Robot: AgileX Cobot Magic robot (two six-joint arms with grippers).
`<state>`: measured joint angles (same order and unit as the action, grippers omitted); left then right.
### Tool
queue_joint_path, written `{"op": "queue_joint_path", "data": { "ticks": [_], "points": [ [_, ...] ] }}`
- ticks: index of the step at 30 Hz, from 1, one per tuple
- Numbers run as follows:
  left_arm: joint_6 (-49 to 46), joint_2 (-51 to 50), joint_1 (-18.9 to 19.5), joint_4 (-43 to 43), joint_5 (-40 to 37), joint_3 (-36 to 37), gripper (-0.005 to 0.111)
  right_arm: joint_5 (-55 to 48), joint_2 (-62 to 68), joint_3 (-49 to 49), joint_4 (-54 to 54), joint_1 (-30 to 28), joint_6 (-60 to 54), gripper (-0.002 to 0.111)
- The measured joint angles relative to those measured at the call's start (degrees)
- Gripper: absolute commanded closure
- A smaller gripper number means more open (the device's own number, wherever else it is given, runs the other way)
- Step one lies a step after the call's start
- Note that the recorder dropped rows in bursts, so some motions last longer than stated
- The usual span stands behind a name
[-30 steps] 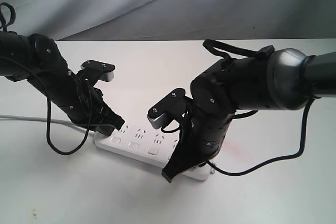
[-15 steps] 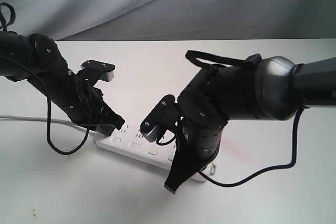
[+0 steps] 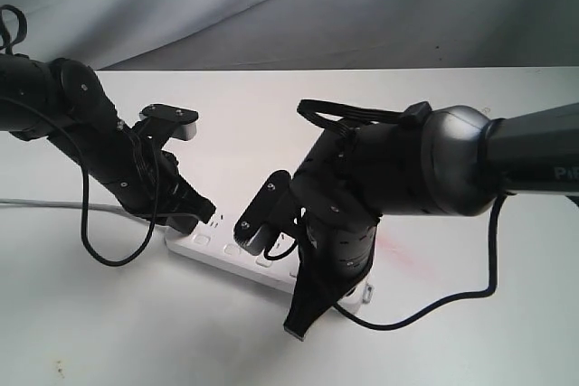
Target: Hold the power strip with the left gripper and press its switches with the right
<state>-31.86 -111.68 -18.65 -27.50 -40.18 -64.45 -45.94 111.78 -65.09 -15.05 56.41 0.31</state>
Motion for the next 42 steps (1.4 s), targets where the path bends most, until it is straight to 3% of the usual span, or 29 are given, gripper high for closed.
{"op": "queue_joint_path", "data": {
  "ticks": [11, 20, 26, 42],
  "points": [
    [0.0, -0.1, 0.0, 0.0, 0.0, -0.1, 0.107, 2.6, -7.1, -0.4, 4.4, 0.1, 1.1, 0.108],
    [0.0, -0.1, 0.0, 0.0, 0.0, -0.1, 0.107, 3.1, -8.3, -0.5, -0.9, 0.1, 1.5, 0.108],
    [0.0, -0.1, 0.0, 0.0, 0.0, -0.1, 0.107, 8.5, -5.3, -0.5, 2.7, 0.1, 1.4, 0.108],
    [0.0, -0.1, 0.0, 0.0, 0.0, -0.1, 0.107, 10.9, 1.5, -1.9, 3.4, 0.1, 1.3, 0.108]
  ]
}}
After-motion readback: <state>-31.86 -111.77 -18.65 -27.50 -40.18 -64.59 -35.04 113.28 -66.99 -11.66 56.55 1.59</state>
